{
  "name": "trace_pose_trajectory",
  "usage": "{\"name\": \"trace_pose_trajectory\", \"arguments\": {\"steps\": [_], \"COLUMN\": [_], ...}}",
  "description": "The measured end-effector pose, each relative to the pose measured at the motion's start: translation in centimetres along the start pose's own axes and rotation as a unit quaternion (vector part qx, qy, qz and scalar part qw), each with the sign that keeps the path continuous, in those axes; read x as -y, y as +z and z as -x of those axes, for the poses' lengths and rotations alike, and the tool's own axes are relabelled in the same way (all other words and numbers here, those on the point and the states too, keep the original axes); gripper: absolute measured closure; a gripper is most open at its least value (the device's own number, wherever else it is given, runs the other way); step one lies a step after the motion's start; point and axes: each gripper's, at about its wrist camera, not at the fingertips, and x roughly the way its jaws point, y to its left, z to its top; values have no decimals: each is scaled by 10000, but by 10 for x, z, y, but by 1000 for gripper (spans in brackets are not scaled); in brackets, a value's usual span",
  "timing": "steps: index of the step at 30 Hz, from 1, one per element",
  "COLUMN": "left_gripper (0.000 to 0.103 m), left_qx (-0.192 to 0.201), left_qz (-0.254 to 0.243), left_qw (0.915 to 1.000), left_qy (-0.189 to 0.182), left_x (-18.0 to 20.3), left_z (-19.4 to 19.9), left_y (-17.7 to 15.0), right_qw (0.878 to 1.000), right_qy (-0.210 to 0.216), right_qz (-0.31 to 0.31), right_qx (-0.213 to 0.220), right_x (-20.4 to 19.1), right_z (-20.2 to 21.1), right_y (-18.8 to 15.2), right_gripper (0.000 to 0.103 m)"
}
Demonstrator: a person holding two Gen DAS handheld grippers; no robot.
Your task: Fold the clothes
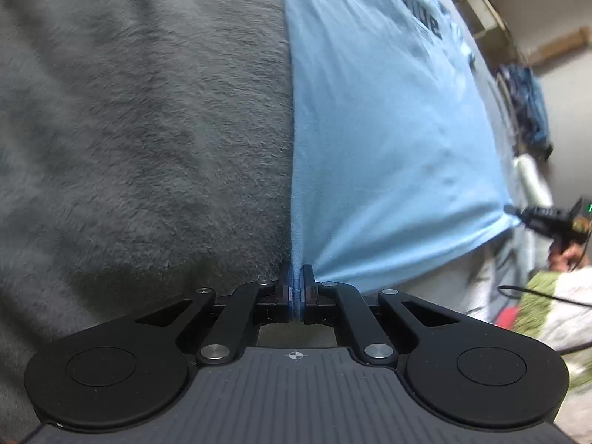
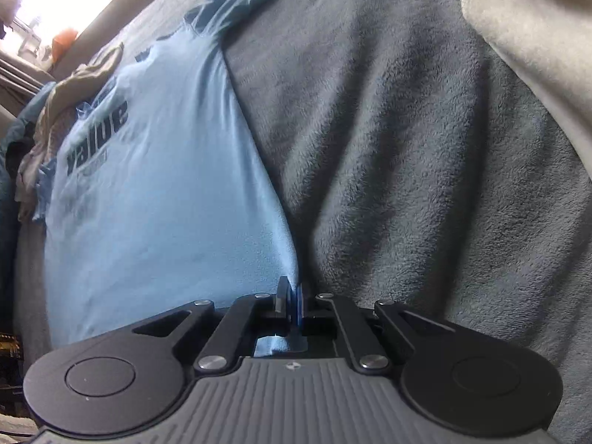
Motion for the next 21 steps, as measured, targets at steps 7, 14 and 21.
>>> {"name": "trace_pose_trajectory", "arguments": {"steps": [7,14,21], "left_gripper": [99,85,73], "left_qx": [27,-134,-311], "left_qz": [-349,-532,-776], "left_qw": [9993,9984,9955], "left_qy": [160,151,453], "left_x": [5,-1,-4], "left_z": [4,12,40], "left_y": [-4,-17,-13], "right_qw": [9968,9885,9911], "right_qy": [-506,-1084,-1114], "right_qz": [573,1009,618], "right_qx": [-232,-291,-381], "right_x": [-15,-22,10], "right_z": [2,16,40], "right_y": [-2,-3,0], "right_gripper": [86,56,53]}}
